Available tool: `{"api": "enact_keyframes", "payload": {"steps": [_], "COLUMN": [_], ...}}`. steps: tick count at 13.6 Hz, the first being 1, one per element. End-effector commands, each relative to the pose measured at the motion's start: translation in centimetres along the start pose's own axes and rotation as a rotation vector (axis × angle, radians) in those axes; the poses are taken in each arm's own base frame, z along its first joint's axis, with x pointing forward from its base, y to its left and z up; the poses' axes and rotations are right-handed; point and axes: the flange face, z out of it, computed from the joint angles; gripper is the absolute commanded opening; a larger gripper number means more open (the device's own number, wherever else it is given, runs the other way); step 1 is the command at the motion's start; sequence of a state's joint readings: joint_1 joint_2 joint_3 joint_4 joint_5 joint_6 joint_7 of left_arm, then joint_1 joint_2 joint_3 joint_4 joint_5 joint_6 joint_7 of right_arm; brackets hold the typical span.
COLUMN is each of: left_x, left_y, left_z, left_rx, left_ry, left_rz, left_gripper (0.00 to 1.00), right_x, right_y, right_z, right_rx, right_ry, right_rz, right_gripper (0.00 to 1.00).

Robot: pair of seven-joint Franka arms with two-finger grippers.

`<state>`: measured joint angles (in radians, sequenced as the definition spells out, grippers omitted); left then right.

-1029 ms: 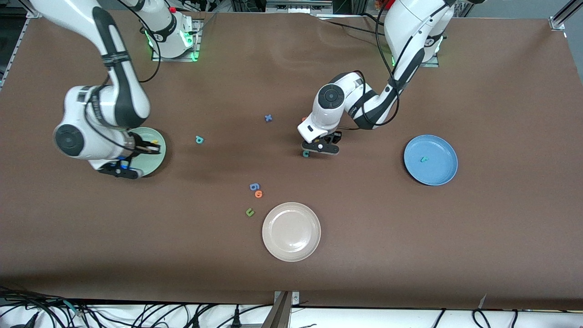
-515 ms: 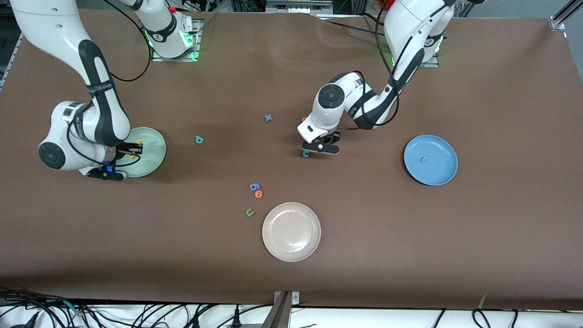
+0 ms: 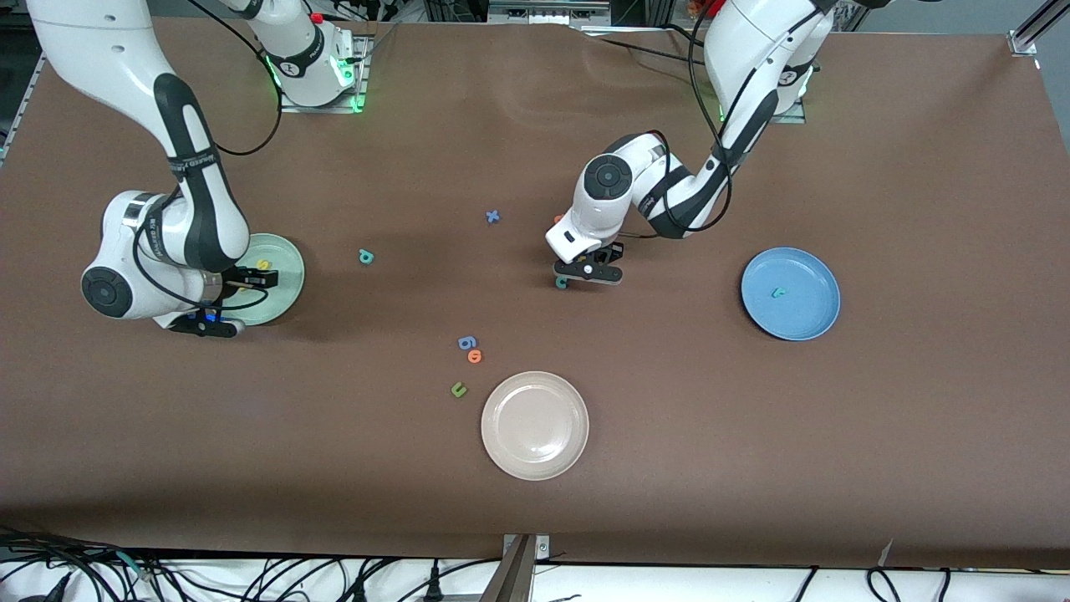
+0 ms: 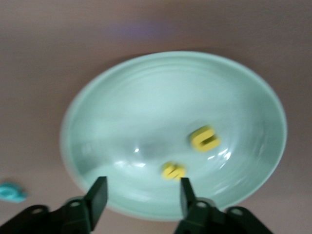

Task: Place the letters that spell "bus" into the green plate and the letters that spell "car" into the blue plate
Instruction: 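Grasp the yellow a with the left gripper while the right gripper reaches a cyan q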

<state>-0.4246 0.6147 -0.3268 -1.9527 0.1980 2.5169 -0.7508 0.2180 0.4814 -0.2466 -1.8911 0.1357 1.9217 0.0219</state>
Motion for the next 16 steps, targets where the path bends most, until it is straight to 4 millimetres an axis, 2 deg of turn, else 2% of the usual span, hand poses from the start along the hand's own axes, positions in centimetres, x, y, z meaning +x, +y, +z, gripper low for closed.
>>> {"api": "enact_keyframes", "payload": {"steps": [1, 3, 6, 7, 8, 10, 13, 15, 16], "left_x": [0.3, 0.5, 1.2, 1.7, 2.2, 3.2, 4.2, 4.7, 5.3], "left_y": [0.5, 0.3, -0.6, -1.6, -2.8, -4.8, -9.0, -13.6, -16.9], "left_z": [0.1, 0.0, -1.0, -1.8, -2.5, -4.8, -7.6, -8.8, -9.3], "left_rx": [0.007, 0.006, 0.024, 0.04, 0.058, 0.087, 0.14, 0.146, 0.147], "left_ry": [0.025, 0.027, 0.041, 0.053, 0.049, 0.045, 0.002, -0.011, -0.02], "left_rz": [0.002, -0.001, 0.035, 0.064, 0.104, 0.156, 0.232, 0.323, 0.358], "left_gripper": [0.19, 0.16, 0.15, 0.14, 0.14, 0.15, 0.17, 0.19, 0.19], "right_x": [-1.6, -2.5, -3.6, -4.2, -4.5, -5.2, -7.1, -8.1, -8.4], "right_y": [-5.8, -10.0, -14.4, -15.6, -16.0, -15.6, -14.4, -14.0, -13.8], "right_z": [-3.7, -3.1, -0.9, 0.1, 1.3, 3.2, 5.7, 6.3, 6.3], "right_rx": [0.008, 0.009, 0.011, 0.014, 0.02, 0.026, 0.04, 0.049, 0.05], "right_ry": [0.0, 0.003, 0.011, 0.018, 0.035, 0.059, 0.11, 0.133, 0.133], "right_rz": [0.057, 0.095, 0.179, 0.196, 0.209, 0.215, 0.222, 0.234, 0.257], "right_gripper": [0.94, 0.93, 0.93, 0.93, 0.93, 0.92, 0.92, 0.92, 0.92]}}
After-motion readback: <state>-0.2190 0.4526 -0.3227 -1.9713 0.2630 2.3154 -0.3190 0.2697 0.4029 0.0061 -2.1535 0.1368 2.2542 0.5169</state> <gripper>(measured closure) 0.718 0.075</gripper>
